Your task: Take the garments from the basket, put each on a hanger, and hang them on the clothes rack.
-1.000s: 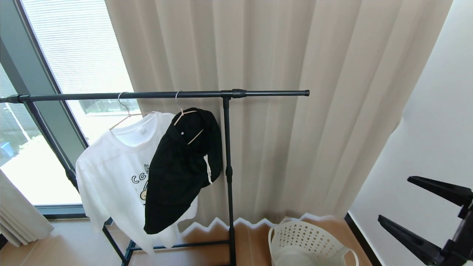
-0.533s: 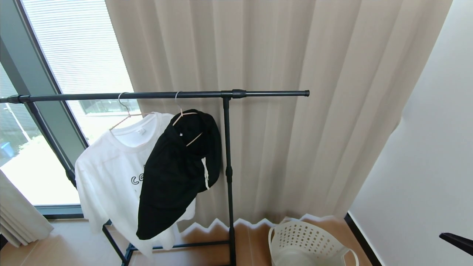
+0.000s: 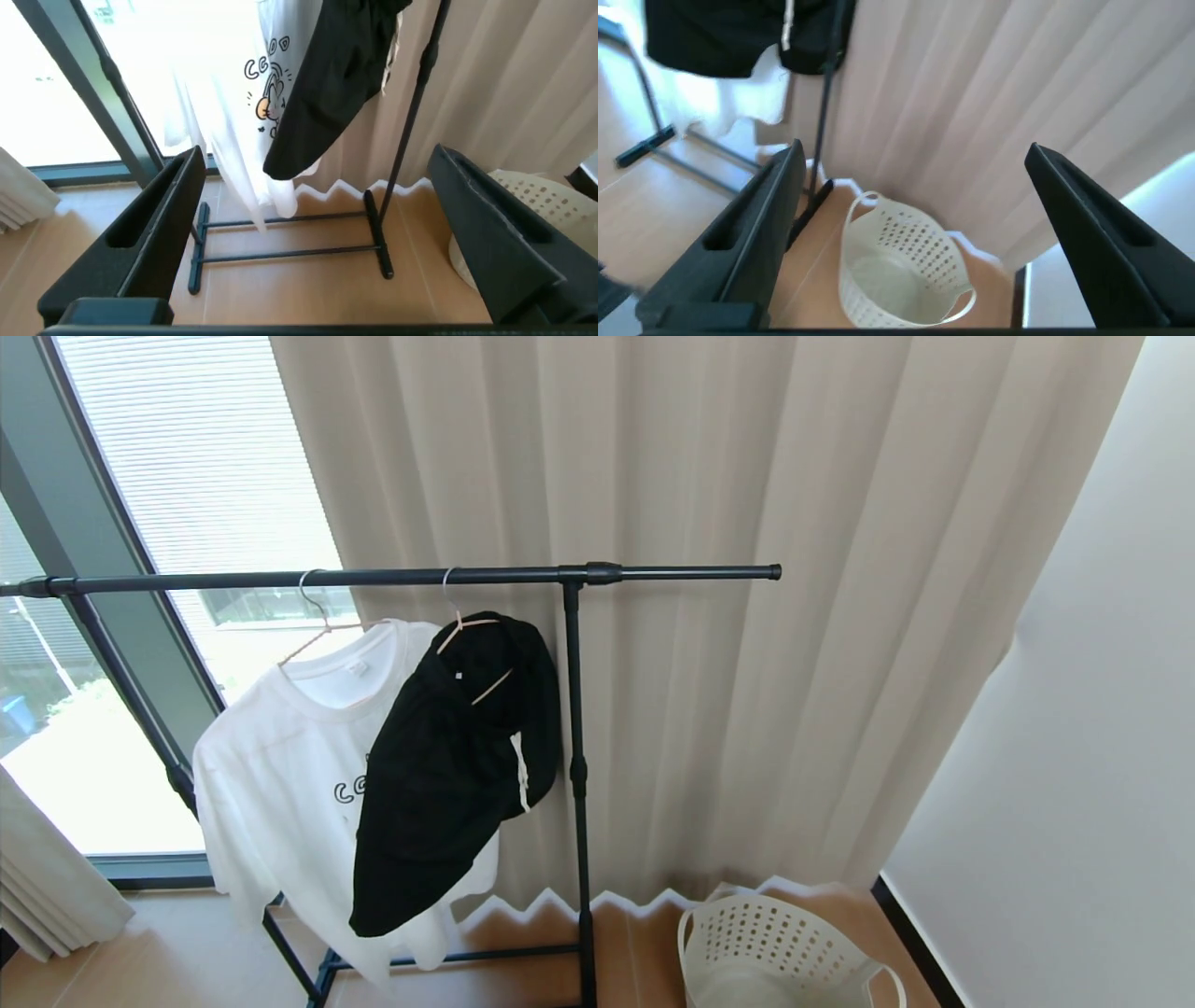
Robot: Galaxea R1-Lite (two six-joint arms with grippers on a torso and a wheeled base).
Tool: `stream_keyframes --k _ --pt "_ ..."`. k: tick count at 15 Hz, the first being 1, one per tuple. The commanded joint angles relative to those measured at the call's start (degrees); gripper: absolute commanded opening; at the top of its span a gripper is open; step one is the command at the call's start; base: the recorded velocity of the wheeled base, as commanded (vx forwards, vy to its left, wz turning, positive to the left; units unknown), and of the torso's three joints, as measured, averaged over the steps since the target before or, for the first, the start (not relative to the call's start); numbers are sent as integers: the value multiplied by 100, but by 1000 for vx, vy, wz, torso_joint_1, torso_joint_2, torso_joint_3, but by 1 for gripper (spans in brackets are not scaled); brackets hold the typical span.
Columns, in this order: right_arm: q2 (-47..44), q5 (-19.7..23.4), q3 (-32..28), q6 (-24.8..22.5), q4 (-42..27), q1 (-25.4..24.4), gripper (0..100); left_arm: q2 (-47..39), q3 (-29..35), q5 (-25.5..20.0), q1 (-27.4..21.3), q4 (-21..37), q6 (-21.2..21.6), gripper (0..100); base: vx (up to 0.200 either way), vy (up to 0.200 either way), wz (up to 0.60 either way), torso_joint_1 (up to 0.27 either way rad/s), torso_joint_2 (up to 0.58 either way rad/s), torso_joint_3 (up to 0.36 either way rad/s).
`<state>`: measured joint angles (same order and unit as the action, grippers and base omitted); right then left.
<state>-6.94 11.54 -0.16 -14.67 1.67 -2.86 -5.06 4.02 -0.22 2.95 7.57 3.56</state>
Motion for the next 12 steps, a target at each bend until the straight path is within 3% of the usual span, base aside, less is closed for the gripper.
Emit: stream_keyframes --k 1,4,6,8,10,12 --pt "694 -100 16 157 26 357 100 -4 -7 154 4 -10 22 100 0 0 0 0 0 0" --pt "694 -179 16 632 -18 357 100 -4 -24 382 21 -10 207 100 0 0 0 0 0 0" --pt "694 -548 16 702 -18 357 100 -4 -86 611 21 -115 374 100 0 0 0 0 0 0" --pt "694 -522 16 790 -35 357 100 -4 -103 637 21 -177 127 100 0 0 0 0 0 0" --pt "694 -522 16 816 -35 357 100 -4 -174 558 21 -238 110 100 0 0 0 0 0 0" --pt "694 -513 16 983 -35 348 100 110 -288 -92 -102 -467 -198 100 0 0 0 0 0 0"
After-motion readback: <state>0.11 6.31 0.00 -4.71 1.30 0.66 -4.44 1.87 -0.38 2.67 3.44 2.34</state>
